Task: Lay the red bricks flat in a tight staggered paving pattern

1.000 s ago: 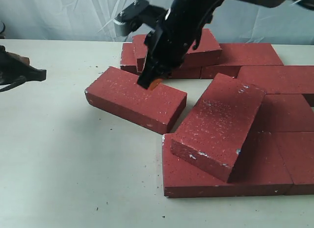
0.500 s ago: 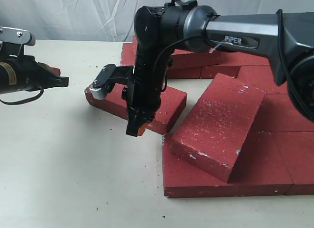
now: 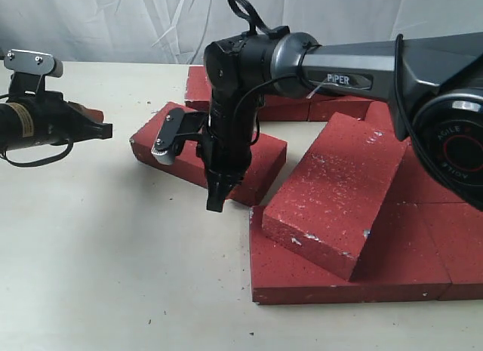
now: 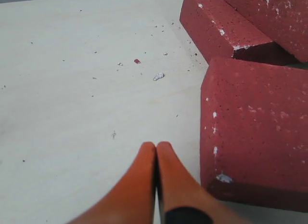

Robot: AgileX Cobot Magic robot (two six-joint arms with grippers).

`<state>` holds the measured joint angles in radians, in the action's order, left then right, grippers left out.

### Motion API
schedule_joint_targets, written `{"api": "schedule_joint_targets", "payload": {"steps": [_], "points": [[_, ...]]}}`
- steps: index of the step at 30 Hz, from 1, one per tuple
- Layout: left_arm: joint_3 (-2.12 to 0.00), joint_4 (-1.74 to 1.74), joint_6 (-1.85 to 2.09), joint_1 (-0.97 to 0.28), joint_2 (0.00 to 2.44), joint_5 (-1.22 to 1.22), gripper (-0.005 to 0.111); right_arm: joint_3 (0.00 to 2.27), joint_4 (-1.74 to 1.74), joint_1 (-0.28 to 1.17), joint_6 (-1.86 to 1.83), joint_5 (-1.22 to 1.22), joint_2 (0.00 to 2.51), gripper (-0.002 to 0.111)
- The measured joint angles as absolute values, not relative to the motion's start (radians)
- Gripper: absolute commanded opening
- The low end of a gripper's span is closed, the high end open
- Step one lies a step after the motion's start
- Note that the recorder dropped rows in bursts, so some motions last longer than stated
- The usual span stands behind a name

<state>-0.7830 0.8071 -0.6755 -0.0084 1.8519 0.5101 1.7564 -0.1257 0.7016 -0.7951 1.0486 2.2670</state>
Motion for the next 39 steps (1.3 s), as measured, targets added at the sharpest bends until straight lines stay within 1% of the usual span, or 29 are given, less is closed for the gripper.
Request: {"api": "schedule_joint_targets", "payload": {"steps": [6,11,24,30,39], "points": [[-0.783,0.811,-0.675,-0.008,1.852,0.516,0.000,1.756,-0.058,0.702,-0.790,0.916,2.267,-0.001],[-0.783,0.811,-0.675,-0.008,1.852,0.522,0.000,1.756,0.017,0.702,-0.787,0.871,2.267,-0.001],[-0.783,0.825,-0.693,-0.008,1.852,0.528,0.000,1.756,0.267,0.702,-0.665,0.873,2.269,-0.001],[-0.783,0.832,-0.698,-0.008,1.852,0.529,0.000,1.756,0.271,0.702,-0.632,0.895,2.269,-0.001],[-0.833,0.879,-0.760,-0.008,1.916,0.496,0.000,1.756,0.244,0.702,-0.626,1.029,2.244,-0.001]]}}
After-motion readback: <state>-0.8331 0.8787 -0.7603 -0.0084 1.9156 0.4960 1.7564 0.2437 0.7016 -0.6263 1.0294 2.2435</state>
